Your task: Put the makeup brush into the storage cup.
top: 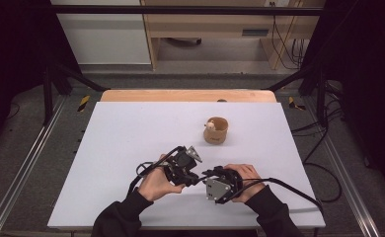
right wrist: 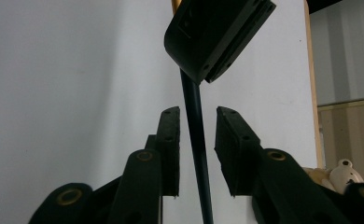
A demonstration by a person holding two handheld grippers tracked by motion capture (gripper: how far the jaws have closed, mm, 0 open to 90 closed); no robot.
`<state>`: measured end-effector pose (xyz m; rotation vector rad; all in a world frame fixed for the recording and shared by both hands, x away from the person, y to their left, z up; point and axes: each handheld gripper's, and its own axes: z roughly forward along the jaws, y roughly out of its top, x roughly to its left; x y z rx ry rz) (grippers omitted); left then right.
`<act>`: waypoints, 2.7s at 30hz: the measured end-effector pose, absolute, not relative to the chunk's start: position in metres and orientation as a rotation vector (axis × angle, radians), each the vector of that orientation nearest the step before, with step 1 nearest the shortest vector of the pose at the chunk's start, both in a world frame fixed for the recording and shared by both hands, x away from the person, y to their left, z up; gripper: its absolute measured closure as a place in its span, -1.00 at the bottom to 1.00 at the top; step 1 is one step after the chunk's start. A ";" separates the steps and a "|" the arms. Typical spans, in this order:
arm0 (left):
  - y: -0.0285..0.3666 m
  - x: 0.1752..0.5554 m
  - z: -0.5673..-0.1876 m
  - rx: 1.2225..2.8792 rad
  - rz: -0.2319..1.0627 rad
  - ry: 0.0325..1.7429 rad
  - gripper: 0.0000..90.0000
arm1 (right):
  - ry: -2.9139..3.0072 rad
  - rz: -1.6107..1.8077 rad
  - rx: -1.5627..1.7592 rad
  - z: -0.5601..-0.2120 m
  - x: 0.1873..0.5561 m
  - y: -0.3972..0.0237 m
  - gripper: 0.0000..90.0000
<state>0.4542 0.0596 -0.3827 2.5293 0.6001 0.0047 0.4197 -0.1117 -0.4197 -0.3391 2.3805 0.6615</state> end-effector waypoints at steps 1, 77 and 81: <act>0.059 0.454 -0.383 2.529 0.005 0.600 0.84 | 2.384 0.668 -0.327 -0.421 0.419 -0.111 0.61; 0.205 0.438 -0.406 1.873 0.492 0.888 -0.54 | 2.504 0.900 0.024 -0.415 0.428 -0.128 0.86; 0.211 0.436 -0.410 1.860 0.510 0.913 -0.55 | 2.480 0.959 0.109 -0.412 0.431 -0.133 0.86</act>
